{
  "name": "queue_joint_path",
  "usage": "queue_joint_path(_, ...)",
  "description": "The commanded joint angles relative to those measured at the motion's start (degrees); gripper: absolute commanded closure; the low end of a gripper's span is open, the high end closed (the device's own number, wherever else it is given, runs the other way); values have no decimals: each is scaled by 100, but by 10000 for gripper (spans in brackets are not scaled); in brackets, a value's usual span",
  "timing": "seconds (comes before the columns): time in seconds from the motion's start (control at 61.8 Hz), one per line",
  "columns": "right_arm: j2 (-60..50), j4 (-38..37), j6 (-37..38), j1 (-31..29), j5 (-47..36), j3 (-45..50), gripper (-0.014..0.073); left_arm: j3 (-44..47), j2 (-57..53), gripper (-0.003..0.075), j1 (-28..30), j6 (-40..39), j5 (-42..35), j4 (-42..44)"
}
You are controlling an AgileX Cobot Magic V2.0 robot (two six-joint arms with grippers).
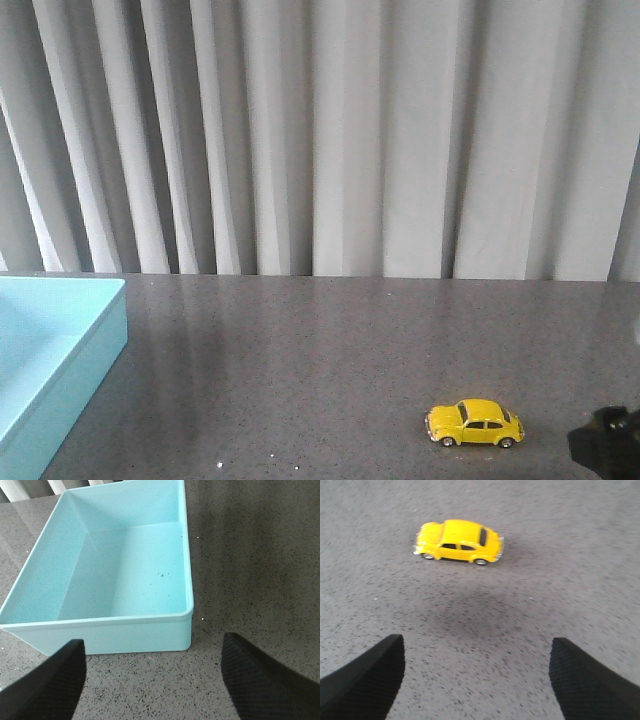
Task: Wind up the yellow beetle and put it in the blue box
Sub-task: 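Lower the right gripper onto the yellow beetle car and grasp it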
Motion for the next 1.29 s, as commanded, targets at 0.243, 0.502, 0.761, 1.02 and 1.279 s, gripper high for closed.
queue_joint_path(0.243, 2103, -71, 452, 266, 1071, -2335, 30, -199, 5, 168, 0, -29, -416, 30)
queue_joint_path(0.502, 3564, -40, 545, 266, 2163, -4010, 30, -199, 5, 168, 0, -29, -416, 30)
queue_joint_path(0.761, 4626, -35, 581, 266, 2710, -5165, 30, -199, 5, 168, 0, -29, -416, 30)
queue_joint_path(1.02, 5247, -55, 615, 285, 2910, -5680, 30, -199, 5, 168, 0, -29, -416, 30)
queue_joint_path(1.279, 5569, -55, 621, 285, 2963, -5689, 30, -199, 5, 168, 0, -29, -416, 30)
